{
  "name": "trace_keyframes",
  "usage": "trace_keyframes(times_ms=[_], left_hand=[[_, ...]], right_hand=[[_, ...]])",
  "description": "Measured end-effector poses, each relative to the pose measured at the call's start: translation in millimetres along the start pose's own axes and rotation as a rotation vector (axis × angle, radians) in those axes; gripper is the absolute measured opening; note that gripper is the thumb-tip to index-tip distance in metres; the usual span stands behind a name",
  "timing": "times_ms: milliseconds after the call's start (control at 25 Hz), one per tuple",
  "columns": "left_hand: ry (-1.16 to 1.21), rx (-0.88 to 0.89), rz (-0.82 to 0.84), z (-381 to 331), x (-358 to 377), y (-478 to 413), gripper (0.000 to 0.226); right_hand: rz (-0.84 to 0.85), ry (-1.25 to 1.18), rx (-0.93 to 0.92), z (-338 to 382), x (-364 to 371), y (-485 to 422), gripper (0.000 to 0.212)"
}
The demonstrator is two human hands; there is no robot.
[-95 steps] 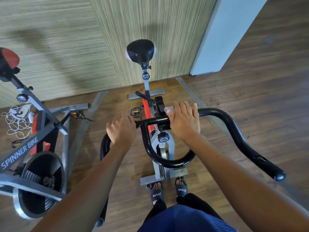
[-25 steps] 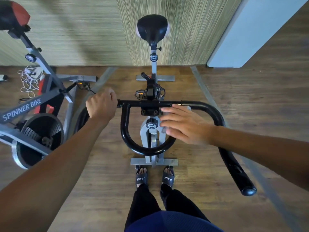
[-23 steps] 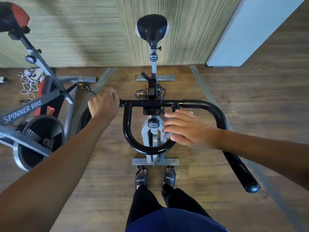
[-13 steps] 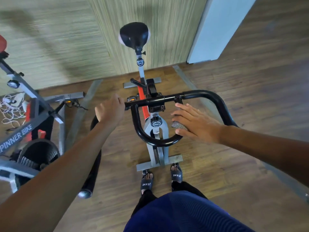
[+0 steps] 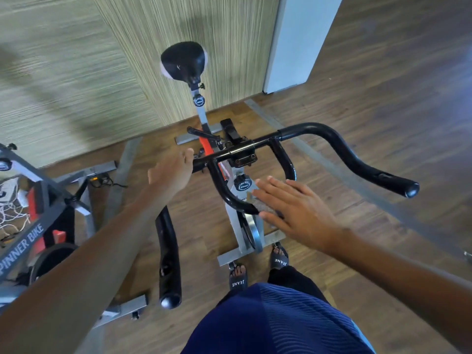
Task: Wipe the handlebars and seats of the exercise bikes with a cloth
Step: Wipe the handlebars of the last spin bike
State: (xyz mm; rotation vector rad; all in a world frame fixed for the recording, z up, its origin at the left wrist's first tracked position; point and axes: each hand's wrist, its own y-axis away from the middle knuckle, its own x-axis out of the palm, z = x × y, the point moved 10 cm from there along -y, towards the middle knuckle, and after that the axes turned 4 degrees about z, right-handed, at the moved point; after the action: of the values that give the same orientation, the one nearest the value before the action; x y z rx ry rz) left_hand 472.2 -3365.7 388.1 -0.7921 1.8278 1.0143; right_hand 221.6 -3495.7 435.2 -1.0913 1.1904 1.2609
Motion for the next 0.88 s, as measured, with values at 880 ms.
trace_keyframes(times_ms=[880], left_hand=[[0.092,-0.086,-0.035,13,-6,15,0.072]], right_hand=[[0.108,0.117,-0.057,58,18,-28,0.062]])
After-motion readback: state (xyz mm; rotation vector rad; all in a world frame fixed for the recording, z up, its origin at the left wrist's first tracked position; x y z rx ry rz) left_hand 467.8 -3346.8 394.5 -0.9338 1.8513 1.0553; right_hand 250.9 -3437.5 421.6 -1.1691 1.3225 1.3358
